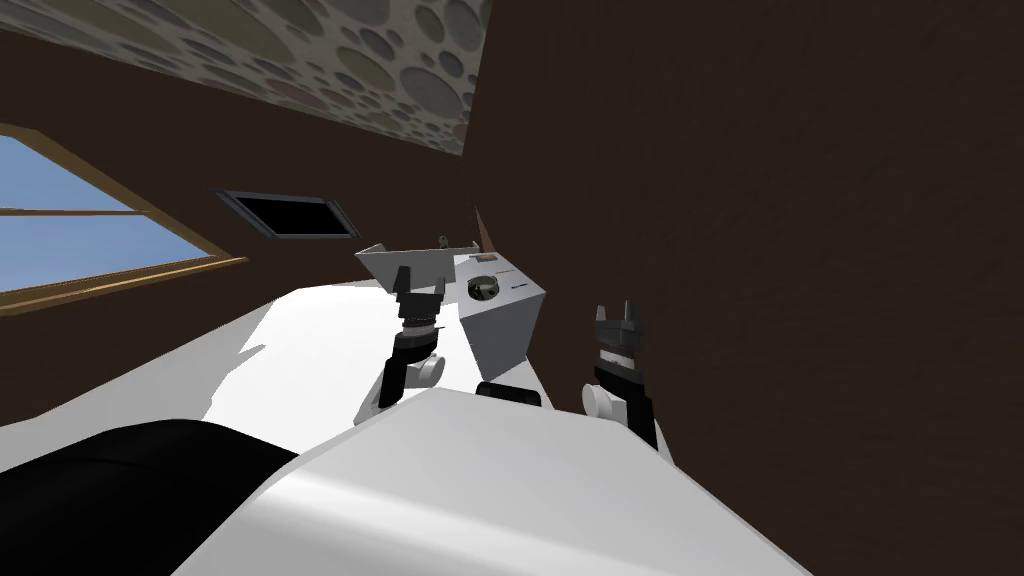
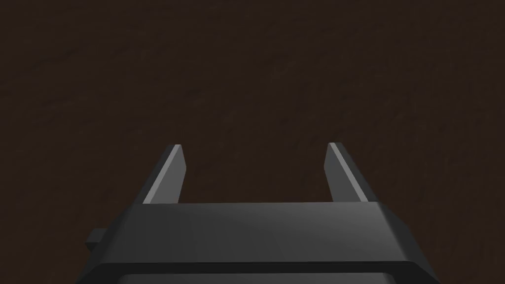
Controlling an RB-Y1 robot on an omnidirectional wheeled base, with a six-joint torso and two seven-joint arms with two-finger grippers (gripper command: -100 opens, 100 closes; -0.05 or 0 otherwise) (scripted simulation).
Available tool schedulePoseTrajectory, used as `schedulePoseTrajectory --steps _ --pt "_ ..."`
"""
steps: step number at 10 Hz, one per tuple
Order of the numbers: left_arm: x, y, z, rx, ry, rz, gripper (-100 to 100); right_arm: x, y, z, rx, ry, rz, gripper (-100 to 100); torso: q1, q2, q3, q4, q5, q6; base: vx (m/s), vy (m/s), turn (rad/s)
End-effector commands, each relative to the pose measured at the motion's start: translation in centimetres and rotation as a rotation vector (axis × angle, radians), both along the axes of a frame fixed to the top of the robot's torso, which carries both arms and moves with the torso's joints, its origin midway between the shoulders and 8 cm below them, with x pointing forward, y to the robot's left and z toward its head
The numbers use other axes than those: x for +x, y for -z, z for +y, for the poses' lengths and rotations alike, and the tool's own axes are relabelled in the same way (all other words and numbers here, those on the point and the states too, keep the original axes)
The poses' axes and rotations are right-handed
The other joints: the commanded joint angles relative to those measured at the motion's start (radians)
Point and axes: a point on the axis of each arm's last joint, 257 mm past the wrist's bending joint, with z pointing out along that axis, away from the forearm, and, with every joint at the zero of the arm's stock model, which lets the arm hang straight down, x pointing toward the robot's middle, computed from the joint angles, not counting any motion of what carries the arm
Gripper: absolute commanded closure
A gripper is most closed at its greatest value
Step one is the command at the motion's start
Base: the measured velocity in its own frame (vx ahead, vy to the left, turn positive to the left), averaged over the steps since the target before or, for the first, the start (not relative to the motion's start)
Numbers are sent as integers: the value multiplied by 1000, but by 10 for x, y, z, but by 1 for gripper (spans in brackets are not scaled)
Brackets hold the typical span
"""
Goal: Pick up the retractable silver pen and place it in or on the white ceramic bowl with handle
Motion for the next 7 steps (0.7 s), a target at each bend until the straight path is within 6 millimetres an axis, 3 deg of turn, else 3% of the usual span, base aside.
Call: schedulePoseTrajectory --steps 1,7 --pt "0 0 0 0 0 0 0 3 0 9 -52 -23 1 -100 0 0 0 0 0 0 -31 -29 -20" --pt "0 0 0 0 0 0 0 18 0 66 -323 -128 -61 -100 -5 8 5 2 -1 0 -107 -85 -17"
